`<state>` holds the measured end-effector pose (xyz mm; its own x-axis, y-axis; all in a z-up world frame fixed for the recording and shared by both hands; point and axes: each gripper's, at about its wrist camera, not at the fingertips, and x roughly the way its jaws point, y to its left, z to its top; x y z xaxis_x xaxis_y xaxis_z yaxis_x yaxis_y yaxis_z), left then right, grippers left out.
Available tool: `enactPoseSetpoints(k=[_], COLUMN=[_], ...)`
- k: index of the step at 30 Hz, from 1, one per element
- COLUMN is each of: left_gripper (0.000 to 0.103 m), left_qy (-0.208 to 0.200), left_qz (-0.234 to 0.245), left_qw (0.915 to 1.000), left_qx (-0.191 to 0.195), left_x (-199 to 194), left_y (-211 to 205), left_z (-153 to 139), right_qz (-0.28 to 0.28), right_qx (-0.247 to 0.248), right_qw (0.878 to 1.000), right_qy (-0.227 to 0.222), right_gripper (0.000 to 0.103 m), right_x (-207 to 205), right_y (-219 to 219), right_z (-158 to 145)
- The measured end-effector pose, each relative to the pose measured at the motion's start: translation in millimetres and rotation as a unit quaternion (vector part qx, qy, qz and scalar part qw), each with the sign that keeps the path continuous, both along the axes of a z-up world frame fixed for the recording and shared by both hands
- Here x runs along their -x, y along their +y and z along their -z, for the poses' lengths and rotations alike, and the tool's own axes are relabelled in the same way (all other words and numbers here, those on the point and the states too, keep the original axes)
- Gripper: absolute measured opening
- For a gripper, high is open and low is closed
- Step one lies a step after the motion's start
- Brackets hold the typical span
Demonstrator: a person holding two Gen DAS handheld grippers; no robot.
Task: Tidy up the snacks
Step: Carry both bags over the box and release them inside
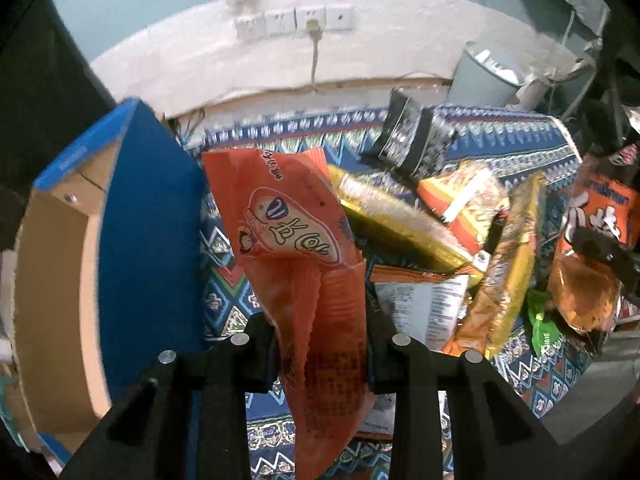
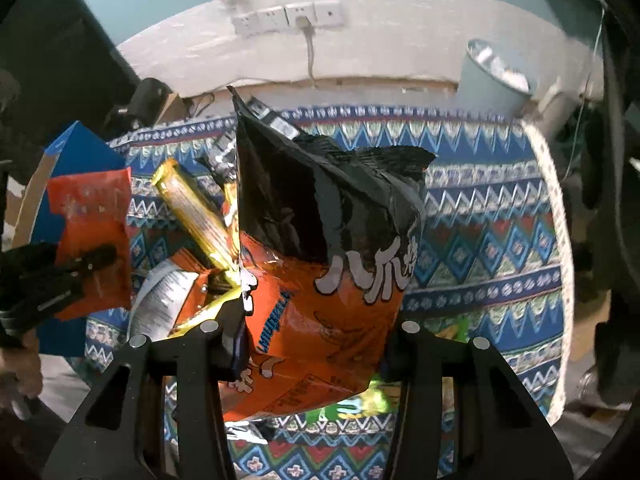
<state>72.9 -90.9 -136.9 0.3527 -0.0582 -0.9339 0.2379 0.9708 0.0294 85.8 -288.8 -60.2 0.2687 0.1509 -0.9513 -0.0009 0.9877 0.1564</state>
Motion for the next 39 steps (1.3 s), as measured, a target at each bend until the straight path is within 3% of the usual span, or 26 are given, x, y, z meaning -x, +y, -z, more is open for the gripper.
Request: enactPoseSetpoints(k=[11, 23, 39], left_gripper=[0.032, 0.032, 0.032], left_qy=[-0.087, -0.143, -0.171], left_qz=[0.034, 0.031, -0.01], left_qw=[0.9954, 0.9888, 0.9849], left_qx=[-0.02, -0.033, -0.028], left_x=[32, 52, 62], left_y=[8, 36, 105], left_z=[-54, -97, -122], right_qz=[-0.03, -0.078, -0.169], right_qx=[0.033, 0.042, 0.006], right_qw=[0.997, 0.989, 0.973], right_qy=[-0.063, -0.116, -0.154], right_gripper=[0.046, 0.046, 0.046], right_x=[4, 1, -20], right_y=[14, 46, 137], right_z=[-42, -83, -115])
